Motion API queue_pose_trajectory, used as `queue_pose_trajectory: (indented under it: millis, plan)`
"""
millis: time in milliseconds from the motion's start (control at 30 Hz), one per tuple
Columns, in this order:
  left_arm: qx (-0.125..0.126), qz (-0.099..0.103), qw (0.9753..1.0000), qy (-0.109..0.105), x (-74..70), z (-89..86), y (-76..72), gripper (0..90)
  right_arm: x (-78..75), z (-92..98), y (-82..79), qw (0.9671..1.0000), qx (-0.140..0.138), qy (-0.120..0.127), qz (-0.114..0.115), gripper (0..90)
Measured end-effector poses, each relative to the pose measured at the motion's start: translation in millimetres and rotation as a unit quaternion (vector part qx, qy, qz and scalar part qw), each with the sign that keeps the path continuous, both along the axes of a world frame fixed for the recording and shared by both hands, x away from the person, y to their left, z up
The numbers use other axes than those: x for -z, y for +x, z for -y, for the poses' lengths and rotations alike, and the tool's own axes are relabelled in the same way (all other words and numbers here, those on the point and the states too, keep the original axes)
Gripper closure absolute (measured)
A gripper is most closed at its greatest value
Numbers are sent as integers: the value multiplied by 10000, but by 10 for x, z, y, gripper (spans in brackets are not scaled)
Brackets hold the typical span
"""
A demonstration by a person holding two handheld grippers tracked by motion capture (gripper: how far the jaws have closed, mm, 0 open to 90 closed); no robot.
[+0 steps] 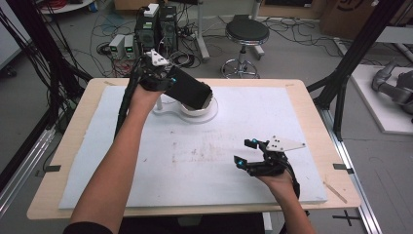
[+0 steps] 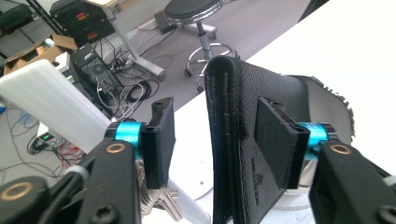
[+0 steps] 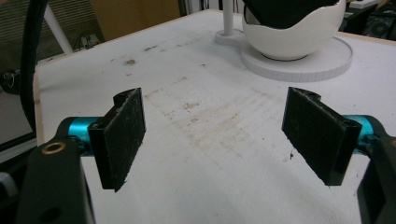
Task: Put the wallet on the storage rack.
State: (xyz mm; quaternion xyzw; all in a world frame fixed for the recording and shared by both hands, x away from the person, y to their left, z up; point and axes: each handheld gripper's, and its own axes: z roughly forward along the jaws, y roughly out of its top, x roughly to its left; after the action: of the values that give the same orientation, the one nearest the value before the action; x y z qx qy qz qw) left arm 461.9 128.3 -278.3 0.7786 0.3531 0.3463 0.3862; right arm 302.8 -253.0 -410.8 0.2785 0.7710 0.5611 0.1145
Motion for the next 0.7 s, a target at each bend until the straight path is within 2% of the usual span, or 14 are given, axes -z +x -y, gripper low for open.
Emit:
queue_pose_trajectory:
  millis: [100,367,700]
  plan:
    - [124,-46,9997,-227,-18,-20,-45,425,2,5,0,10000,49,-4,-27,214]
    - [169,23,9996,-240,-72,-32,-127,418,-1,4,-3,10000,59,-10,18,214]
    - [412,84,9975,-571,-106,-172,-353,390,-4,43,1,9999,129,26,18,214]
